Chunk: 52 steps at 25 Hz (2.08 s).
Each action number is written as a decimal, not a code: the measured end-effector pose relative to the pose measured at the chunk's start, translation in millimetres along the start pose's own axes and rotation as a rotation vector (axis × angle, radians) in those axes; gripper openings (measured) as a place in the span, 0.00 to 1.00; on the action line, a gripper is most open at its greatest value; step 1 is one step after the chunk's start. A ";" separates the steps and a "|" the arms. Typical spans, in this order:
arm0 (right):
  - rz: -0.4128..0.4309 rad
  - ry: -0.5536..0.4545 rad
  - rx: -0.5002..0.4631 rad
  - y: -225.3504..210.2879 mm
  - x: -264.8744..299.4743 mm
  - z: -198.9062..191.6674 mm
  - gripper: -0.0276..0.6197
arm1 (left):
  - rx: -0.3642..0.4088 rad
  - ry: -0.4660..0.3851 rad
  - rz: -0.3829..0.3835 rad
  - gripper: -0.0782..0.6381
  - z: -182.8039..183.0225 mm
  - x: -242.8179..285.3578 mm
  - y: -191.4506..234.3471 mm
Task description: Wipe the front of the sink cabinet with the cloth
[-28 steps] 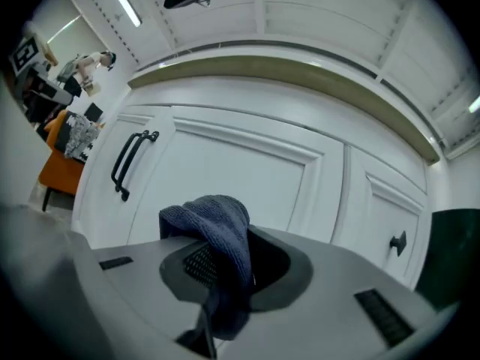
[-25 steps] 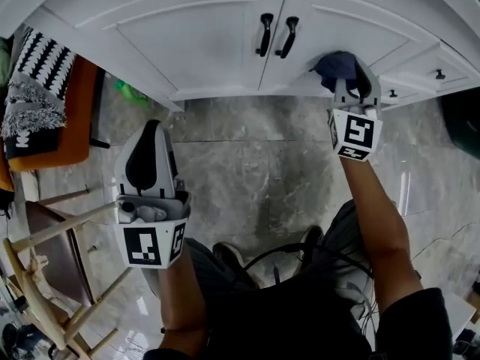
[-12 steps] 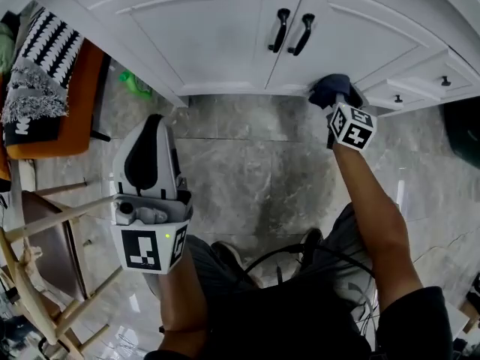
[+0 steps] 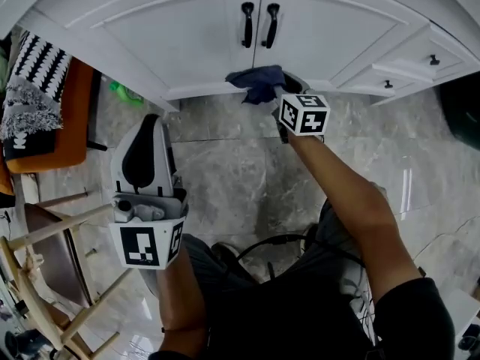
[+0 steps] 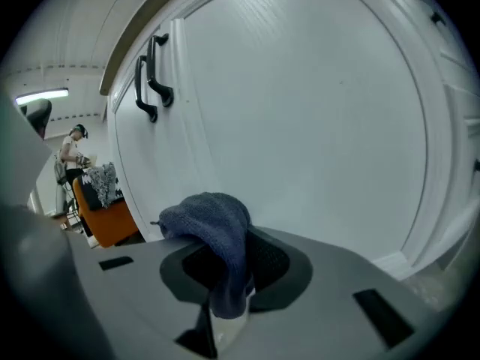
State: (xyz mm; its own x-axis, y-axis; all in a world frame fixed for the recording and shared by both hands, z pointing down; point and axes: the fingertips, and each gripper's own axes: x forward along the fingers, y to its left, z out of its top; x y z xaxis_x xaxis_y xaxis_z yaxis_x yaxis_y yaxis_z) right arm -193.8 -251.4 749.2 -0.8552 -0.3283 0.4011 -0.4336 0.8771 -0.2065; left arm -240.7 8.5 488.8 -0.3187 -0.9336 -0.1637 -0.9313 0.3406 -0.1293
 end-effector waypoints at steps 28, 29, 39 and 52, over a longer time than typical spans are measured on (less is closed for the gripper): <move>-0.096 -0.186 -0.126 143.3 54.3 16.7 0.14 | -0.068 -0.056 0.224 0.13 17.5 -43.8 75.3; -0.133 -0.188 -0.152 131.9 47.3 14.7 0.14 | -0.085 -0.055 0.224 0.13 16.8 -45.2 76.7; 0.133 -0.169 -1.666 236.7 102.3 -47.3 0.14 | -0.138 -0.047 0.191 0.13 8.7 -43.0 73.9; -0.083 -0.494 -1.523 294.5 39.9 121.0 0.14 | -0.100 -0.087 0.183 0.13 9.4 -34.9 72.3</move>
State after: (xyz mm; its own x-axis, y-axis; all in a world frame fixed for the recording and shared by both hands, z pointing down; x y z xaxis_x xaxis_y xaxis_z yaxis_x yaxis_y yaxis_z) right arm -390.0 -48.5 596.5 -0.9795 -0.2010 -0.0112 -0.0661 0.2686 0.9610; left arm -295.2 66.7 475.9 -0.4719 -0.8424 -0.2600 -0.8734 0.4870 0.0073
